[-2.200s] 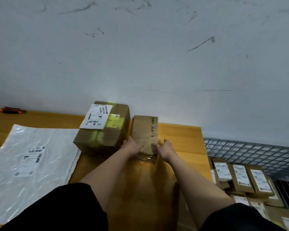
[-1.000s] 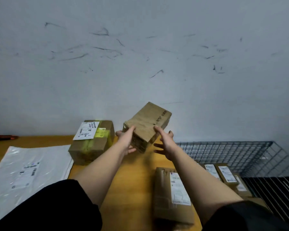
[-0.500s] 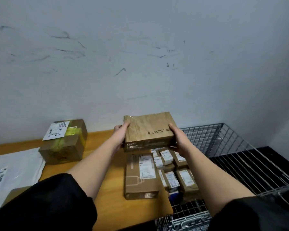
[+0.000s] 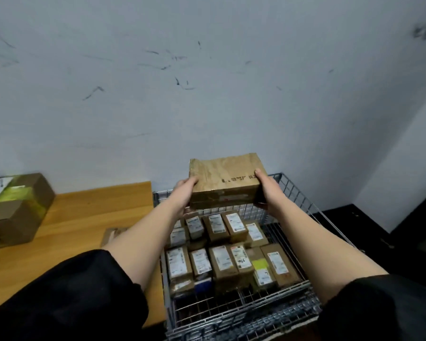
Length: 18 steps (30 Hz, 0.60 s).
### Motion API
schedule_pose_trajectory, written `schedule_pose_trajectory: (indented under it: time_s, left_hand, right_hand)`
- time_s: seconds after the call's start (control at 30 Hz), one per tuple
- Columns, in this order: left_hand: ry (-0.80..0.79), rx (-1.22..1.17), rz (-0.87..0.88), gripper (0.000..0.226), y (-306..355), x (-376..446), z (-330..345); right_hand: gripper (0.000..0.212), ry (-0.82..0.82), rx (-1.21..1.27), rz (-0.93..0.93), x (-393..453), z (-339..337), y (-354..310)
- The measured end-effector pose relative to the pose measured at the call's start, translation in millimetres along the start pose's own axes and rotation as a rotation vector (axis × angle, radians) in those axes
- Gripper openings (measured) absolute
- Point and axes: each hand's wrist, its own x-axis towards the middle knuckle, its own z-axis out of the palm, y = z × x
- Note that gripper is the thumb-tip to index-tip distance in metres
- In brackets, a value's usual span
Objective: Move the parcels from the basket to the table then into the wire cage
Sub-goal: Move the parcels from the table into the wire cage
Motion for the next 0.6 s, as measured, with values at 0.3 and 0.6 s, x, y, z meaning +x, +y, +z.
schedule_pose_trajectory:
  time_s: [0.3, 0.6]
  left_hand:
    - [0.028, -0.062, -0.043, 0.047, -3, 33, 96]
    - [-0.039, -0.046, -0.087, 0.047, -4, 99, 128]
  right_hand:
    - [0.055, -0.062, -0.096, 0.076, 66, -87, -3]
    - [0.054, -0.018, -0.130, 0.142, 117, -111, 3]
